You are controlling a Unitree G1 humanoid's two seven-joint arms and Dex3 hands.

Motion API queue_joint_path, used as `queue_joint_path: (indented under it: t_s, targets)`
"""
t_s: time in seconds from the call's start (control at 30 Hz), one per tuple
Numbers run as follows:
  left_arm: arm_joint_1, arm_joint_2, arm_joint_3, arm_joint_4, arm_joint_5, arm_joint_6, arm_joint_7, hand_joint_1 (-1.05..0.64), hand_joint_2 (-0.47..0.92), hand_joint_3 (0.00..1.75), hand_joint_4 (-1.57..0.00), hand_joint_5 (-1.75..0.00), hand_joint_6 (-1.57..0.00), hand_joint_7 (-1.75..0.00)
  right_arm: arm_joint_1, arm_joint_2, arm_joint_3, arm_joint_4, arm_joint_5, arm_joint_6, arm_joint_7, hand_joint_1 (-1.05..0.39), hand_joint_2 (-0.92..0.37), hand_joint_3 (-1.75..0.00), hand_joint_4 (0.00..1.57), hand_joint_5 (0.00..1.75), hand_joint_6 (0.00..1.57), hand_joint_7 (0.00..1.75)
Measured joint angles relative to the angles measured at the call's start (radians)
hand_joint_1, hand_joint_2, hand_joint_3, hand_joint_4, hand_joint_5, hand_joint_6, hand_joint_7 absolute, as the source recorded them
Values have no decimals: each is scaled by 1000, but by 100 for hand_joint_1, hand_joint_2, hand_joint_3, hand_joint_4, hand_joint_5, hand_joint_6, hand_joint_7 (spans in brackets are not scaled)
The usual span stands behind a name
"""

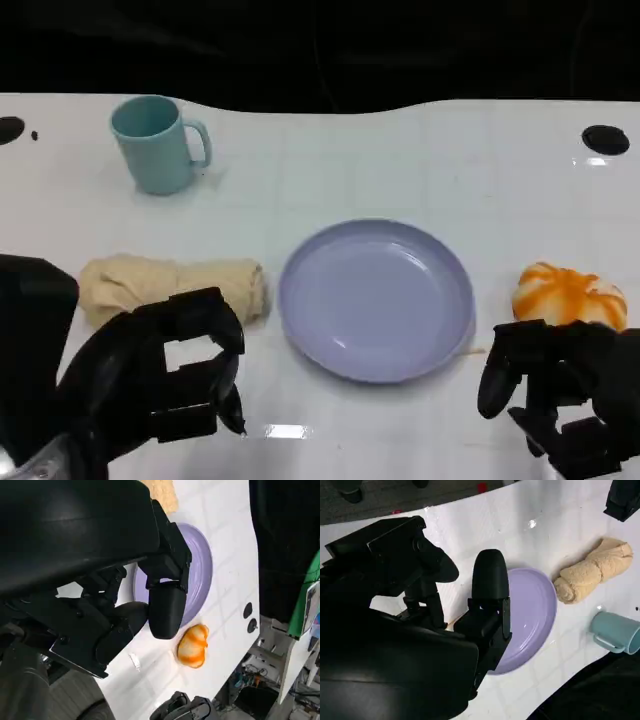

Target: Grasp the towel on the left side of the plate with the left hand and place it into the plate.

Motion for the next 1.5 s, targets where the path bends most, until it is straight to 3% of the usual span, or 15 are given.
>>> queue_joint_path:
  t_s: [0.17,0.3,0.4,0.47,0.53,0.73,0.87,0.97,1.17,1.33,1.5]
  targets:
    - [-2,-1,1,-4,2,8,14,-7,56,124,-76,-175,-67,-163,0,0,0,0,0,1,0,3,-61,-103,70,169,68,142]
    - [-3,-8,2,-5,8,9,47,-5,56,121,-68,-169,-65,-139,-4,0,3,-3,-1,6,0,4,-60,-102,70,168,68,142]
    - [-3,-10,-1,-6,24,0,57,-8,54,113,-64,-151,-60,-112,-6,0,4,-3,-2,6,0,4,-60,-103,70,168,68,143]
    - [-2,-4,-9,-6,61,-32,58,-15,62,88,-62,-128,-64,-74,-7,1,5,-3,-2,6,-1,4,-60,-104,70,167,68,142]
    - [2,7,-35,-7,125,-93,59,-19,68,73,-61,-115,-70,-51,-10,2,7,-3,-2,6,-2,4,-60,-104,70,167,68,142]
    - [19,69,-102,7,315,-328,41,-23,89,37,-52,-86,-65,-22,-19,6,20,-3,-6,5,-7,3,-60,-102,70,166,68,142]
    - [9,140,-121,43,417,-454,-7,-31,92,28,-40,-80,-56,-14,-28,10,29,-3,-8,15,-16,4,-61,-100,69,166,68,142]
    - [-17,213,-143,62,531,-516,-30,-39,92,18,-21,-71,-45,-6,-29,10,36,-5,-11,15,-16,4,-62,-100,69,167,68,142]
    - [-115,365,-226,111,826,-609,-55,-48,92,8,-19,-51,-31,0,-30,11,35,-7,-10,15,-18,4,-61,-100,70,168,68,142]
    - [-190,387,-317,220,1025,-676,-57,-53,92,5,-15,-46,-27,0,-27,13,35,-8,-11,12,-19,3,-60,-101,69,168,68,142]
    - [-280,384,-407,322,1219,-675,-86,-60,92,1,-22,-40,-29,-1,-26,15,37,-12,-11,13,-23,3,-61,-101,69,168,68,143]
